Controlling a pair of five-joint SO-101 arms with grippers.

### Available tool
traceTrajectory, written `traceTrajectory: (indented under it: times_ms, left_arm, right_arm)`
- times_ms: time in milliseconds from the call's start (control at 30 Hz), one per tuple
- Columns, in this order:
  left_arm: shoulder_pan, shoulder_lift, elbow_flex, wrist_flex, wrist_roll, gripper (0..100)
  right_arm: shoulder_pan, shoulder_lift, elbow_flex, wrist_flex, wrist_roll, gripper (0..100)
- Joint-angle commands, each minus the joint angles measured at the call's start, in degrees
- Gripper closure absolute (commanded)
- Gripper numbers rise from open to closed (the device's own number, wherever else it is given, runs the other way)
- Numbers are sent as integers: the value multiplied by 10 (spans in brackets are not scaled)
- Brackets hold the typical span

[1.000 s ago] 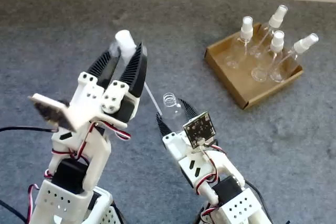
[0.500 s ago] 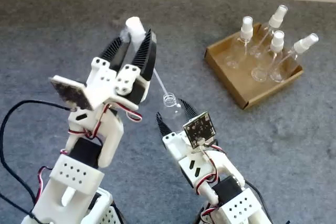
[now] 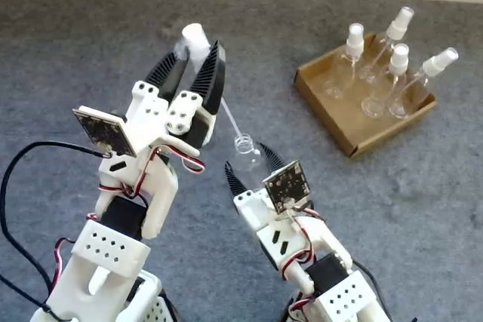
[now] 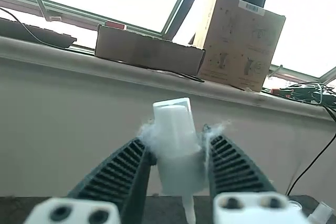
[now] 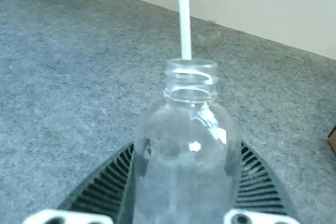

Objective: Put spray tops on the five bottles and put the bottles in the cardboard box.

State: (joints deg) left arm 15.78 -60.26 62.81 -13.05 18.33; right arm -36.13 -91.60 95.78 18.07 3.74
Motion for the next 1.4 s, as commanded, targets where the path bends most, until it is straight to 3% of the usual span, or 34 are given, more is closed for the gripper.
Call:
traceTrajectory:
  times_ms: [0,267,667,1367]
  left_arm:
    - [-29,4,-7,-17,-2,969]
    - [25,5,-1,-12,-4,969]
    - [-15,5,-6,-16,-2,969]
    - [-3,7,0,-13,-4,969]
  right_arm:
    - [7,-7,74,0,-4,828]
    - [7,-7,74,0,-4,828]
    - [7,-7,74,1,-4,828]
    - [7,-7,74,1,-4,828]
